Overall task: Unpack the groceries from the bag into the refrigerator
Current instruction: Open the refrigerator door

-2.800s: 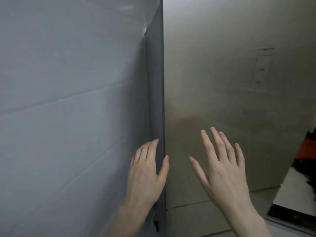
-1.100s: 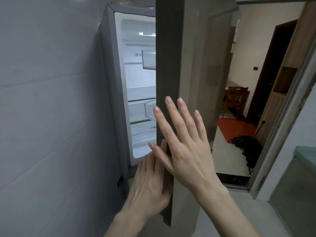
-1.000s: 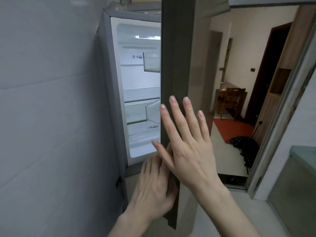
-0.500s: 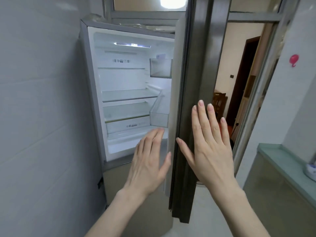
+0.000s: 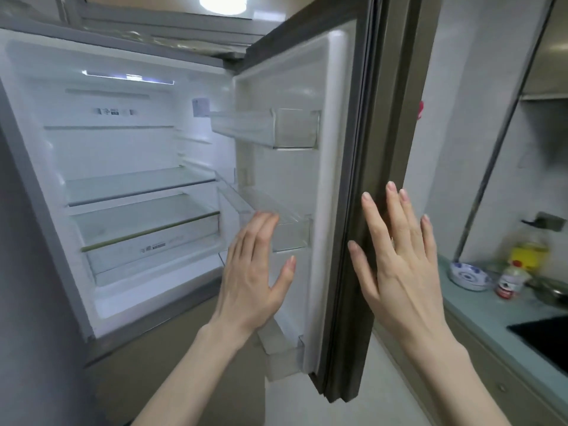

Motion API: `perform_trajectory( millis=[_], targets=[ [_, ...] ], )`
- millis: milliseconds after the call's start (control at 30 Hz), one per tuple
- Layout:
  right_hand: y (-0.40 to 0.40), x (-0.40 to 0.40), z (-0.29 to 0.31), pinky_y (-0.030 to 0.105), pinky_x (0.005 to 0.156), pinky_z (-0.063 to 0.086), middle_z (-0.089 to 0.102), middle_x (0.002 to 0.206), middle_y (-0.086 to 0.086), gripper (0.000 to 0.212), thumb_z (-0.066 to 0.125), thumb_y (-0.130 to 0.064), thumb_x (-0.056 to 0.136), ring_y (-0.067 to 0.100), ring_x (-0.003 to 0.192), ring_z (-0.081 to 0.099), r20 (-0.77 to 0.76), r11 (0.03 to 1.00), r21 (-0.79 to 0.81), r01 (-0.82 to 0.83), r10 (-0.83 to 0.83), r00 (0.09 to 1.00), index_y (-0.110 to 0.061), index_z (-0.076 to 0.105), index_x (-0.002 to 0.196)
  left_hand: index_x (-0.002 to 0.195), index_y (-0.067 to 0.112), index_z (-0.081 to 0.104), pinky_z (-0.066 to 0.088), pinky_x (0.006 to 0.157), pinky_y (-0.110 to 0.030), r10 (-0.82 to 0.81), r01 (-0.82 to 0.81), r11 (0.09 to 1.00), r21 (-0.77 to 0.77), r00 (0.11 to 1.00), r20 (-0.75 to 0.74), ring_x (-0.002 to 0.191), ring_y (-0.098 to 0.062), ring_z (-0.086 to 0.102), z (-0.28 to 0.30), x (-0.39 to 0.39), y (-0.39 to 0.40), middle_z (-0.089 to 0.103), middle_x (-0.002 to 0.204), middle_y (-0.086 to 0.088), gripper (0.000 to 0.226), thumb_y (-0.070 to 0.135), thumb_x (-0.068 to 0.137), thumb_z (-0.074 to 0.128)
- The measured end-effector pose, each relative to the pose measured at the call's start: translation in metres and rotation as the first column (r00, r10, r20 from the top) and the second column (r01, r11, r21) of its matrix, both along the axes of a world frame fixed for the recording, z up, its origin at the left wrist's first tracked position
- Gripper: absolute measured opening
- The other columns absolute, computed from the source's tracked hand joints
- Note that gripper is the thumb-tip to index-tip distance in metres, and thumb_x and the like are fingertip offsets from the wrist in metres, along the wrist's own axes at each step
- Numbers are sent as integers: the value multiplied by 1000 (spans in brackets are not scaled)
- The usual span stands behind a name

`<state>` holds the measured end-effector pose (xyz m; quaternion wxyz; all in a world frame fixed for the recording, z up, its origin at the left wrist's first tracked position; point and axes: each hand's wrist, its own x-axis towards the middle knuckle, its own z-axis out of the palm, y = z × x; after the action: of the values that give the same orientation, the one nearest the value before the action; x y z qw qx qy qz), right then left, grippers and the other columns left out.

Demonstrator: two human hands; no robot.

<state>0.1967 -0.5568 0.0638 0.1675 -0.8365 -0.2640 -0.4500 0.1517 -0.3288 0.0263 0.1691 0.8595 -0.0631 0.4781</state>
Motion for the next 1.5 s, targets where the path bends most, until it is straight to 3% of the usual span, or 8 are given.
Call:
perform_trajectory(
  millis=[200,300,400,633,833,1033,1200,1500],
  targets=[
    [17,14,-1,54,127,22,22,172,9,60,52,-33,106,25,161,17,147,999,-41,6,0,989,-19,35,161,151,2,42,33,122,-49,-191,173,977,123,971,147,150,-26,38,-1,45,-14,45,156,-11,63,33,97,53],
    [35,29,-12,53,126,23,28,170,7,56,49,-38,108,23,160,21,137,989,-144,14,6,991,-20,39,160,149,3,44,35,119,-54,-274,241,952,188,945,180,148,-28,41,2,70,-11,45,155,-14,59,29,98,53],
    [41,47,-23,53,124,28,34,168,6,57,46,-41,109,22,158,26,66,989,-136,54,-46,997,-19,37,161,144,5,53,40,113,-56,-231,208,970,127,951,205,143,-33,45,3,95,-1,49,149,-18,52,26,97,54],
    [31,77,-28,51,123,33,38,164,9,61,49,-40,107,25,155,34,41,971,-37,236,-234,971,-12,36,160,147,12,56,36,117,-56,-232,203,960,192,962,142,143,-32,46,4,151,13,54,144,-15,50,26,99,56],
    [16,106,-28,47,126,27,15,174,6,77,39,-54,105,22,160,21,-80,909,-119,401,-411,908,-15,14,166,152,14,50,31,121,-54,-241,220,951,219,968,75,144,-33,45,11,189,1,52,146,-14,56,28,98,57],
    [2,141,-19,44,123,32,12,174,5,78,42,-56,104,25,158,25,-208,905,-113,410,-425,881,-17,15,166,155,16,43,27,124,-52,-189,194,951,241,981,-41,147,-33,39,18,207,-23,48,151,-12,64,39,96,53],
    [-12,160,-16,46,128,22,-4,175,-4,82,28,-68,103,19,162,3,-279,908,-125,399,-418,865,-28,-3,167,155,14,42,29,122,-56,-152,170,952,254,985,-87,148,-35,39,26,216,-40,48,153,-15,67,47,97,46],
    [-54,101,-42,45,129,19,14,174,-5,76,23,-67,103,15,161,9,-275,836,-102,539,-545,792,-26,14,166,153,15,45,33,120,-53,-425,445,880,167,894,-144,145,-30,44,-4,210,-77,50,154,-9,60,42,100,46]
  ],
)
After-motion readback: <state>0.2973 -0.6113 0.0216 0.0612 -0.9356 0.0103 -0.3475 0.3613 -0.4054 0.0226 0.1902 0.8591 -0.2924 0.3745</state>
